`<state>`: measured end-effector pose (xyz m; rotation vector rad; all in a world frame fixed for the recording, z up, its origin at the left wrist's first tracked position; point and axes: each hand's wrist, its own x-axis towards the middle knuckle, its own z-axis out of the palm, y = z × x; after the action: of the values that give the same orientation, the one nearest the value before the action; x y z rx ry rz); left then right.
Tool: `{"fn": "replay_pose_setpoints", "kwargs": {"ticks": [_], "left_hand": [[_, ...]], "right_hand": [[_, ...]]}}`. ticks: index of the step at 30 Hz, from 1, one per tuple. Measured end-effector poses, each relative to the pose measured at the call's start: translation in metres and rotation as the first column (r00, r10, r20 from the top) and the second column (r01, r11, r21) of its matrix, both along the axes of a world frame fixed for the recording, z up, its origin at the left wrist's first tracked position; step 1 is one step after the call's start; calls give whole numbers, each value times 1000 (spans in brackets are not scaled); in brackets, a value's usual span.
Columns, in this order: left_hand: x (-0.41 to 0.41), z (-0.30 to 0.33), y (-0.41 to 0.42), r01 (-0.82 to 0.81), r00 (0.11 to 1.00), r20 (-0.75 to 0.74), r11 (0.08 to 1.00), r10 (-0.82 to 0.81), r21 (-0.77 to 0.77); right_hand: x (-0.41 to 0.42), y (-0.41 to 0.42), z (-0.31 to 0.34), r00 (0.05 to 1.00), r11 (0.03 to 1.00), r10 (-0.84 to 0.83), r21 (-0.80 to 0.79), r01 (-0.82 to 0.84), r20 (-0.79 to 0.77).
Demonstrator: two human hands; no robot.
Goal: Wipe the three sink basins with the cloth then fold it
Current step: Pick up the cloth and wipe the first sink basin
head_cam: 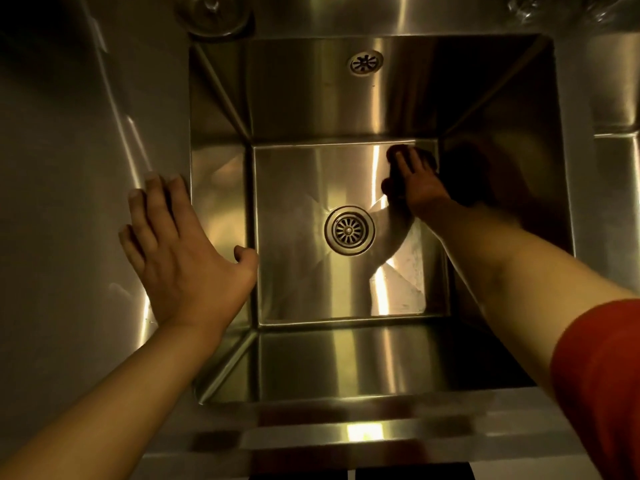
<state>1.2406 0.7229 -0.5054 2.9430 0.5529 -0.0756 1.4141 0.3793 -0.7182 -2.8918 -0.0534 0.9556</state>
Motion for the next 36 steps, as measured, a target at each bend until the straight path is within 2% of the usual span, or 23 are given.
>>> {"fn": "replay_pose_setpoints", "kwargs": {"ticks": [4, 7, 11, 14, 22, 26, 32, 34, 36], "left_hand": [[1, 0, 0, 4, 1000, 14, 1000, -4, -1], [1, -3, 1, 0, 1000, 26, 1000, 1, -4], [0, -8, 2, -11, 998, 63, 1000, 11, -4], [-1, -8, 4, -7, 998, 66, 1000, 7, -13], [0, 0, 0, -15, 999, 29, 998, 17, -59], [-1, 1, -1, -26, 999, 39, 997, 29, -69], [-1, 2, -2, -12, 1000, 26, 999, 13, -48], [-1, 2, -3, -14, 1000, 27, 999, 15, -44], [0, 2, -3, -16, 1000, 23, 999, 16, -38]], "right_hand": [[-22, -7, 3, 993, 995, 100, 4, -100, -55], [-69, -10, 14, 983, 991, 127, 53, -121, -131], [-145, -9, 24, 970, 987, 158, 19, -157, -184], [-172, -12, 25, 963, 981, 191, 15, -192, -192], [-117, -18, 17, 982, 996, 81, 53, -72, -169], [-68, -15, 15, 996, 996, -61, 62, 64, -61], [-24, 22, 6, 976, 976, -215, 28, 215, 23], [-26, 48, 3, 986, 987, -155, 48, 153, 57], [-35, 85, -1, 995, 997, -16, 82, 8, 100]]}}
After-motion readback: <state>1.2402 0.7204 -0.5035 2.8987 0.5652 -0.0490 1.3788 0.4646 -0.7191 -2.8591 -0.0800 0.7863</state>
